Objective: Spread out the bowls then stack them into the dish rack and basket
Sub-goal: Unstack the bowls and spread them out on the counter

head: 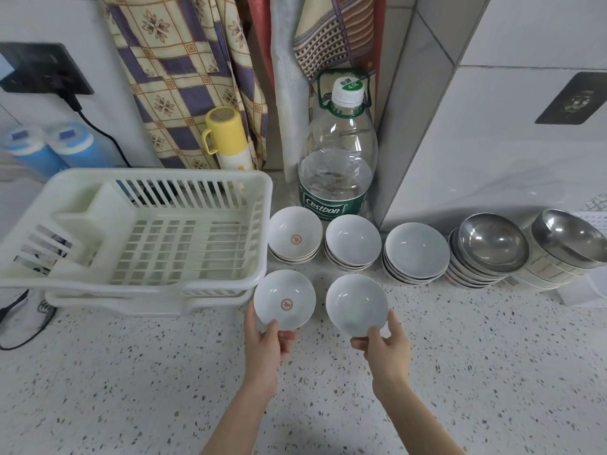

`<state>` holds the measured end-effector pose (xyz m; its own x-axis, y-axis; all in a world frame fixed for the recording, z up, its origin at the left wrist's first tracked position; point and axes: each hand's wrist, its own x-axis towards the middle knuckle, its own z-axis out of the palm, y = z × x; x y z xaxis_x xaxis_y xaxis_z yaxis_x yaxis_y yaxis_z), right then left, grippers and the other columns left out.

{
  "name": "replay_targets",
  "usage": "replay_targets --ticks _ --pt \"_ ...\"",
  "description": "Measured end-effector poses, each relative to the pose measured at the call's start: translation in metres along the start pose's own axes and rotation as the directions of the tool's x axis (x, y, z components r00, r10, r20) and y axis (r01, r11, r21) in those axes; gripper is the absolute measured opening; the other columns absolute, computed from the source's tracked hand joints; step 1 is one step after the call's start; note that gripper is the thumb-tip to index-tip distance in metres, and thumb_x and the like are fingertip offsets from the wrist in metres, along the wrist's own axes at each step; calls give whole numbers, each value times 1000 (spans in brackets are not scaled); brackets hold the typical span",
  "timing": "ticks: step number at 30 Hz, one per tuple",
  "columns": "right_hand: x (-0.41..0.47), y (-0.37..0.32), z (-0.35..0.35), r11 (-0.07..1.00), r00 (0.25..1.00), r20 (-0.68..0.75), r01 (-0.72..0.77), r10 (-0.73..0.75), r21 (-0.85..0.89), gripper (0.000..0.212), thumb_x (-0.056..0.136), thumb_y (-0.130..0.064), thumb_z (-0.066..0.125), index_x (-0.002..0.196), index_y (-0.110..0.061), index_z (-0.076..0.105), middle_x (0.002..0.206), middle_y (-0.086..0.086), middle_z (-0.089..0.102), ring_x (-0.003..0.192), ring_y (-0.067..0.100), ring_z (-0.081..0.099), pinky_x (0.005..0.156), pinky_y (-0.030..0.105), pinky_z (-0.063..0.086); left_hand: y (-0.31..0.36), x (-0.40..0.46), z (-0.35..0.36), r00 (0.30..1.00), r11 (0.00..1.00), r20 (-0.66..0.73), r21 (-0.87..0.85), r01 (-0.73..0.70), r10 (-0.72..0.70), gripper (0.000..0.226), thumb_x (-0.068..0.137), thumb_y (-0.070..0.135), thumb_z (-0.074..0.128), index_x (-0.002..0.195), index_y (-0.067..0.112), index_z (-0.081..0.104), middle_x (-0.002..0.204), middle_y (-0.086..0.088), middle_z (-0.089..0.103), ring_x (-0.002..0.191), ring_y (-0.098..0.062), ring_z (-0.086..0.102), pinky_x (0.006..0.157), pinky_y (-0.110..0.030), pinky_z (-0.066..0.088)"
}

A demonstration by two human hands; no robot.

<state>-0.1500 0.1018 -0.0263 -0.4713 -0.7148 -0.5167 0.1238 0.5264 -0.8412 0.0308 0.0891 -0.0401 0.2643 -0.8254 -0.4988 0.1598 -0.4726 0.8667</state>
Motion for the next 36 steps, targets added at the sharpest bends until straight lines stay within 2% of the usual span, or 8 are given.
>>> replay_targets --ticks 4,8,10,14,18,22,27,36 --pt "5 2 1 1000 1000 11 -13 13 -7 64 93 -2 44 147 -37 38 54 6 68 54 10 69 66 31 47 1 2 3 1000 1000 2 -24 0 0 60 99 4 43 132 53 40 76 -18 72 54 -10 60 39 -20 37" --pt "7 0 4 1000 1000 26 -17 18 -11 67 92 0 42 149 -34 37 54 6 68 53 10 68 72 34 45 1 2 5 1000 999 5 -36 -4 5 60 99 4 43 136 51 40 85 -25 71 53 -10 61 40 -19 39" --pt "8 -1 5 1000 999 31 -16 16 -4 66 92 0 42 148 -33 38 59 8 69 52 9 67 73 34 45 0 1 5 1000 999 2 -40 0 0 60 100 4 44 137 51 39 84 -22 71 54 -9 63 42 -19 41" --pt "9 -2 6 1000 1000 24 -17 17 -9 65 92 0 43 146 -34 39 63 10 69 51 8 67 68 30 46 0 0 6 1000 999 9 -44 12 -11 59 100 6 46 138 50 38 92 -23 69 55 -8 63 42 -18 42" --pt "8 -2 7 1000 999 30 -20 20 -16 65 92 -1 43 146 -36 38 54 6 68 51 8 67 66 30 45 0 -1 7 999 998 18 -44 36 -35 56 101 11 49 139 50 35 88 -22 71 50 -8 58 42 -19 42" --pt "6 -2 8 1000 999 37 -10 11 -14 63 93 -2 44 147 -34 38 56 6 69 52 9 68 67 31 47 0 -1 8 998 997 25 -47 59 -58 54 101 14 51 138 49 33 85 -20 73 51 -11 57 45 -21 45" --pt "4 -3 8 1000 999 46 -7 7 -9 62 93 -2 43 146 -33 40 57 7 70 50 11 66 57 25 44 0 0 5 995 995 44 -37 88 -86 48 101 20 54 136 43 32 76 -14 75 45 -13 52 40 -19 41" --pt "-1 -3 7 999 997 79 -24 20 49 56 95 -9 47 146 -31 38 67 9 73 48 16 65 46 18 44 2 -1 5 991 994 81 34 108 -110 49 100 31 55 138 42 26 80 -12 77 42 -15 51 39 -22 36"
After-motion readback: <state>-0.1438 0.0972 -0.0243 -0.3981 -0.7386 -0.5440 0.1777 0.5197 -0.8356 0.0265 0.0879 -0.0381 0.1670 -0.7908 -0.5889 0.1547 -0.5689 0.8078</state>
